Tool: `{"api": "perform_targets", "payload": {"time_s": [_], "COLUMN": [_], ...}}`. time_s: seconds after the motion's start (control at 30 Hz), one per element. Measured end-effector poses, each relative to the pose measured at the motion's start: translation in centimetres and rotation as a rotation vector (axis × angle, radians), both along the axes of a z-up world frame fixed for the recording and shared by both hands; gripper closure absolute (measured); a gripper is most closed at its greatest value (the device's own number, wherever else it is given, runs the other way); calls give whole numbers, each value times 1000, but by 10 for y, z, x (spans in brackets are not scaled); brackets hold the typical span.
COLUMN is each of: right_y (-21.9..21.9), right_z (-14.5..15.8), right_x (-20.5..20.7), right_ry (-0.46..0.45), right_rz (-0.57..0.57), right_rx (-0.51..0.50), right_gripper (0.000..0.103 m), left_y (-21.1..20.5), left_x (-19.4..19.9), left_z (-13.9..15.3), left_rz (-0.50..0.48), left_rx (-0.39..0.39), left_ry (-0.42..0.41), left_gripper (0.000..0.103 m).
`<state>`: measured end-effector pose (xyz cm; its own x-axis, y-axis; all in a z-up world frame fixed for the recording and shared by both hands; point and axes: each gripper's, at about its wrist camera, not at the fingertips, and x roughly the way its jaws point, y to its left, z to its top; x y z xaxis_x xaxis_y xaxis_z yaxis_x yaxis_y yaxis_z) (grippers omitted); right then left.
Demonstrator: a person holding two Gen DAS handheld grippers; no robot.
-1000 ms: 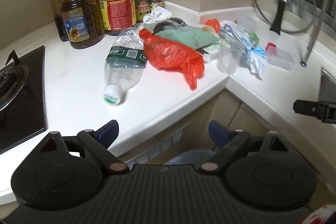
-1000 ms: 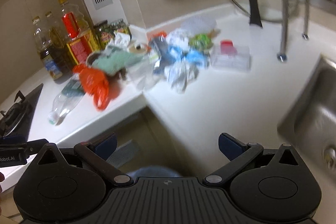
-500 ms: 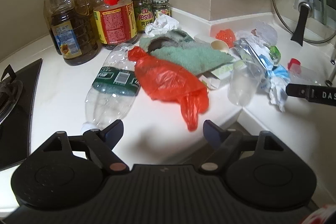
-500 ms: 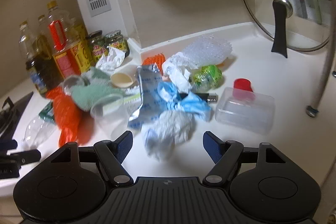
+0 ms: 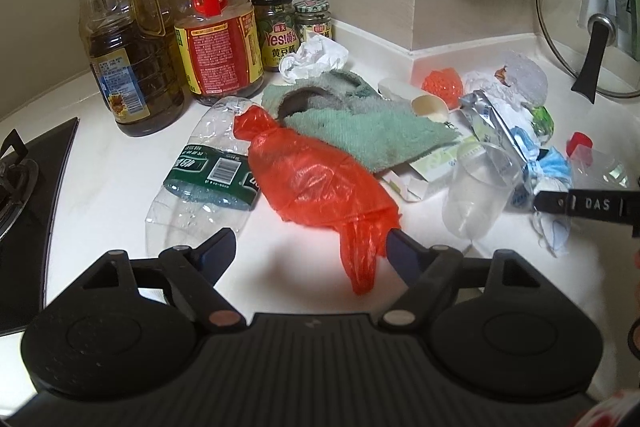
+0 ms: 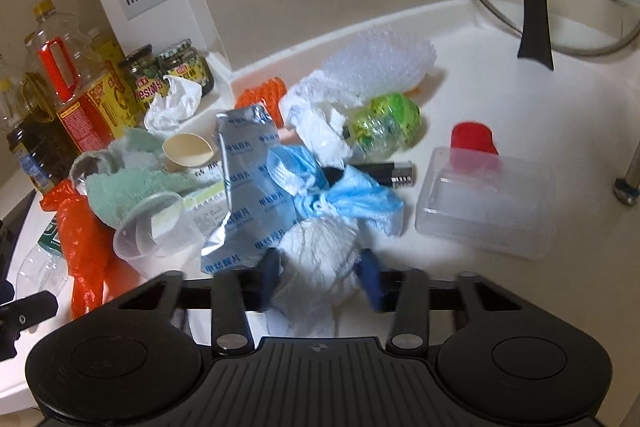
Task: Collect trash
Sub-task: 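Grasp the red plastic bag with the left tool while the right tool grasps the white tissue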
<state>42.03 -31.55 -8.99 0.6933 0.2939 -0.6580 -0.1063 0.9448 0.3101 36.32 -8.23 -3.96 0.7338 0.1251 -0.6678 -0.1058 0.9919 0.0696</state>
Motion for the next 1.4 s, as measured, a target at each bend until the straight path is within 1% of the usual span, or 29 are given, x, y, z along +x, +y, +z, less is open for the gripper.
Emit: {"api": "perform_targets", "payload": {"time_s": [0.1, 0.17, 0.33, 0.5, 0.6, 0.73, 0.9, 0.97, 1.03, 1.07, 1.1, 1.13, 1.17, 1.23, 1.4], "right_y": [-6, -10, -16, -24, -29, -38, -44, -45, -46, -46, -45, -45, -44, -42, -38], "right_z": [2, 6, 25, 37, 41, 37, 32, 30, 28, 28, 27, 26, 25, 25, 25], "right_x": [-4, -8, -19, -21, -19, -16, -16, -16, -16, -16, -17, -17, -17, -19, -28], "right_ry": [-4, -14, -68, -103, -110, -97, -78, -72, -67, -65, -64, -62, -61, -60, -61], "right_rz": [1, 3, 20, 18, 11, -1, -2, 1, 5, 6, 10, 13, 17, 24, 34], "right_rx": [25, 40, 41, 28, 19, 16, 18, 22, 28, 30, 31, 32, 34, 40, 52], "right_gripper": [71, 73, 73, 73, 73, 73, 73, 73, 73, 73, 73, 73, 73, 73, 73], "left_y": [-1, -1, -2, -4, -8, -11, -2, 2, 6, 8, 10, 11, 13, 15, 20], "left_x": [4, 6, 14, 31, 44, 60, 66, 66, 64, 63, 61, 59, 57, 52, 38], "left_z": [-1, -1, -2, -3, -6, -15, -21, -22, -22, -22, -22, -21, -21, -20, -15], "left_rz": [3, 5, 21, 35, 47, 67, 98, 103, 105, 109, 109, 107, 108, 110, 89], "left_rx": [-3, -6, -16, -66, -45, -4, -7, -12, -25, -29, -36, -44, -47, -50, -55], "left_ry": [-1, -6, -19, -18, -17, 1, 12, 13, 14, 15, 12, 9, 7, -3, -18], "left_gripper": [23, 23, 23, 19, 18, 18, 20, 29, 52, 54, 59, 67, 69, 76, 83]}}
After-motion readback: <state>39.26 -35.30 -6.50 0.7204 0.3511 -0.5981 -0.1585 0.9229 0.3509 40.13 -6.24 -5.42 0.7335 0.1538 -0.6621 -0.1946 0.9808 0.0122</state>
